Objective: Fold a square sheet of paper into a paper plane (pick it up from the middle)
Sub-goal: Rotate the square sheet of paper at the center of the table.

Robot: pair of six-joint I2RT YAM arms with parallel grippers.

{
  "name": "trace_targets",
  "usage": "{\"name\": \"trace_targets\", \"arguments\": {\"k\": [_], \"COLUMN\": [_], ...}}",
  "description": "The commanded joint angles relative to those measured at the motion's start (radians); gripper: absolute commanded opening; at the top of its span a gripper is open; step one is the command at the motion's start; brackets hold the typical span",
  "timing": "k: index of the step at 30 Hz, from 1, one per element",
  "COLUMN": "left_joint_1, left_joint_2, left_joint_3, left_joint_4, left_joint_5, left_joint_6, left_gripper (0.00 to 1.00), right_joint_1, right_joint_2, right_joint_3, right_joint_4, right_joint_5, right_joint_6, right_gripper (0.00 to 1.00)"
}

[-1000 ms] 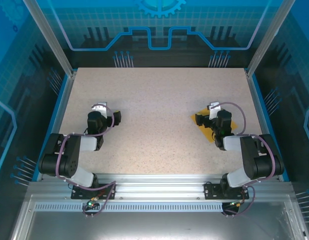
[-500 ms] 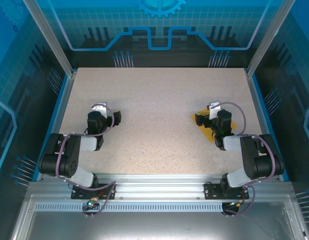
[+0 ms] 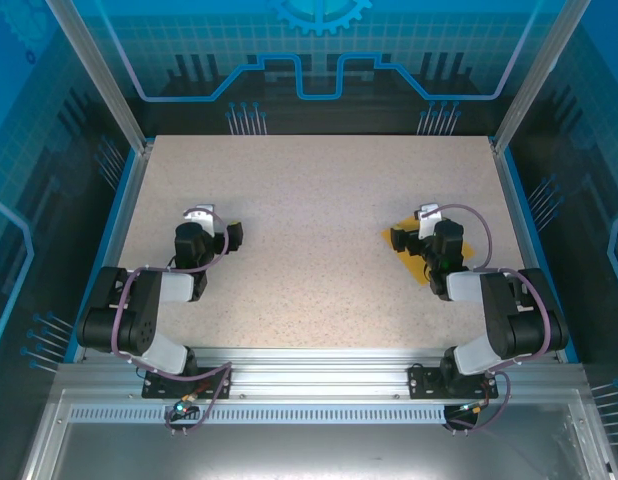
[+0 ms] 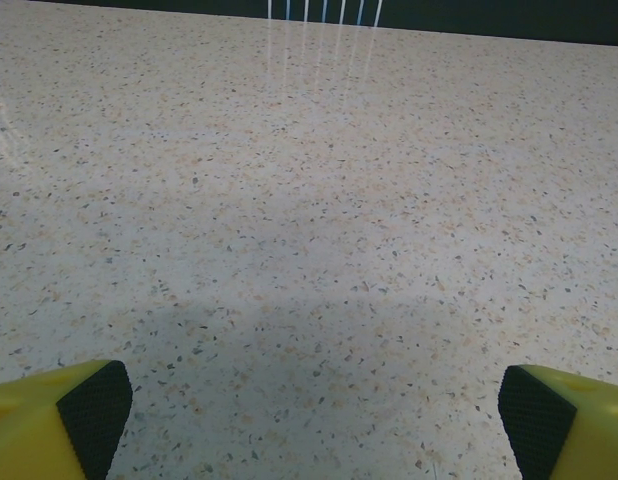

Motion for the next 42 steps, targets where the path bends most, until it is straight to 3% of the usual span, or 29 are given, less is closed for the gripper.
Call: {"name": "trace_targets", "arguments": {"k": [1, 3, 8, 11, 16, 19, 23, 29, 35, 39, 42], "left_joint_1": [0.011, 0.012, 0.012, 0.012, 0.013, 0.014, 0.013, 0.013, 0.013, 0.014, 0.013], "left_joint_2": [-0.040, -0.100, -0.286, -0.424, -0.639, -0.704, -0.785, -0.817, -0.755, -0.741, -0.740], "left_joint_3": [-0.019, -0.026, 0.015, -0.008, 0.088, 0.157, 0.225, 0.293, 0.340, 0.336, 0.328], "left_joint_4": [0.028, -0.010, -0.292, -0.387, -0.772, -0.956, -1.131, -1.228, -1.247, -1.264, -1.272], "left_joint_5": [0.063, 0.060, 0.045, 0.013, -0.080, -0.105, -0.104, 0.082, 0.235, 0.276, 0.308], "left_joint_6": [0.039, 0.032, -0.051, -0.123, -0.297, -0.381, -0.482, -0.468, -0.459, -0.463, -0.475], "left_gripper": [0.98, 0.98, 0.98, 0.98, 0.98, 0.98, 0.98, 0.99, 0.98, 0.99, 0.98], "right_joint_1": [-0.024, -0.023, 0.013, 0.020, 0.015, 0.011, 0.012, 0.010, 0.012, 0.021, 0.023], "right_joint_2": [0.000, -0.010, -0.079, -0.216, -0.323, -0.329, -0.360, -0.402, -0.278, -0.160, -0.064], "right_joint_3": [0.022, 0.019, -0.033, 0.101, 0.328, 0.418, 0.395, 0.358, 0.437, 0.525, 0.581], "right_joint_4": [0.003, 0.002, 0.040, -0.338, -0.924, -1.125, -1.153, -1.199, -1.259, -1.287, -1.348], "right_joint_5": [-0.019, -0.038, 0.021, 0.062, 0.133, 0.034, -0.124, -0.212, -0.308, -0.288, -0.127], "right_joint_6": [-0.014, -0.025, -0.046, 0.016, 0.283, 0.376, 0.444, 0.453, 0.383, 0.375, 0.411], "right_gripper": [0.99, 1.00, 0.99, 0.99, 0.99, 0.99, 0.99, 0.99, 0.99, 0.99, 0.99]}}
